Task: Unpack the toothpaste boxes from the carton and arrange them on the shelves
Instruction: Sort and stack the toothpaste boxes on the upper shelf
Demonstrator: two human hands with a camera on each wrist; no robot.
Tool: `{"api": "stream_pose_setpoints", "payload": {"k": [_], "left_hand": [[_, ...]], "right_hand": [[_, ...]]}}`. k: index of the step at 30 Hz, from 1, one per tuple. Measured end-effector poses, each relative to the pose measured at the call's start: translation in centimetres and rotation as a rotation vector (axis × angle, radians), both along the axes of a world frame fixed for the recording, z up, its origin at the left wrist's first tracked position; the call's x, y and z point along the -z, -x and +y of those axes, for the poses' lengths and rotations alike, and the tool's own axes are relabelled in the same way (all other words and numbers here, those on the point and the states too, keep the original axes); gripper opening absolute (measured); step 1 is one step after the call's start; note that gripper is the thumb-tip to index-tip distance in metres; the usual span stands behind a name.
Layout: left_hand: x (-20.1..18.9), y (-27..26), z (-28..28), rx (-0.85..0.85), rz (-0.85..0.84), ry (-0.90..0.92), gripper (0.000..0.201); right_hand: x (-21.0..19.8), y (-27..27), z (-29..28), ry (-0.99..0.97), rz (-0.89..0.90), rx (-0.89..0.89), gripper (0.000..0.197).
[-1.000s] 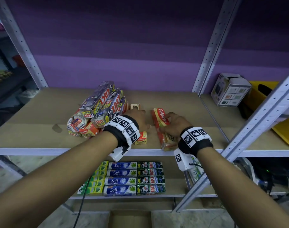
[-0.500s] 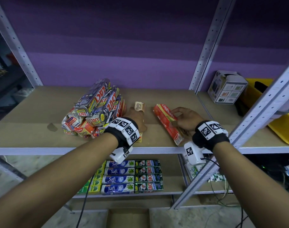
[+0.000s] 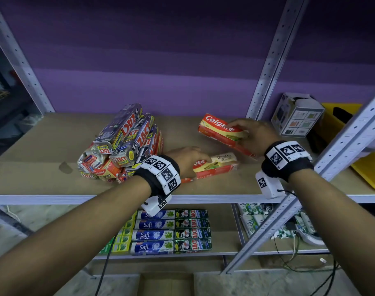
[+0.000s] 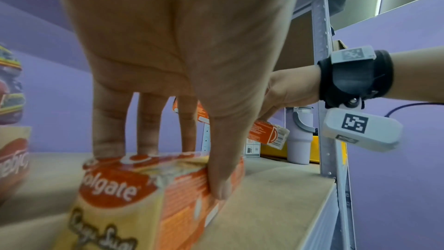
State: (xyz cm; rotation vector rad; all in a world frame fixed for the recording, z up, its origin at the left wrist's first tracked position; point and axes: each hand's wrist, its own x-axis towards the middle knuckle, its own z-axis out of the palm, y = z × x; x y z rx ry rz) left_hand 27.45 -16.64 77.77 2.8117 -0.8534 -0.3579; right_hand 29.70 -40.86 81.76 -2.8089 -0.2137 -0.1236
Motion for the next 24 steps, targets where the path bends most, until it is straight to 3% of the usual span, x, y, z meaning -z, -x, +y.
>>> {"api": "stream_pose_setpoints", "payload": {"k": [5, 13, 24], "left_hand": [[0.4, -0.1, 0.1, 0.065, 0.006, 0.075, 0.059], [0.4, -0.4, 2.0, -0.165, -0.006, 0.044, 0.052], [0.3, -0.2, 2.2, -0.239, -0.011, 0.114, 0.060]], "right_hand": [[0.0, -1.0, 0.9, 0.117, 0.074, -0.109, 0.057], [2.4, -1.8, 2.9, 0.078, 0.274, -0.224, 0.054], [4.1, -1.9, 4.2, 0.069, 0.433, -0.289, 0.061]]}}
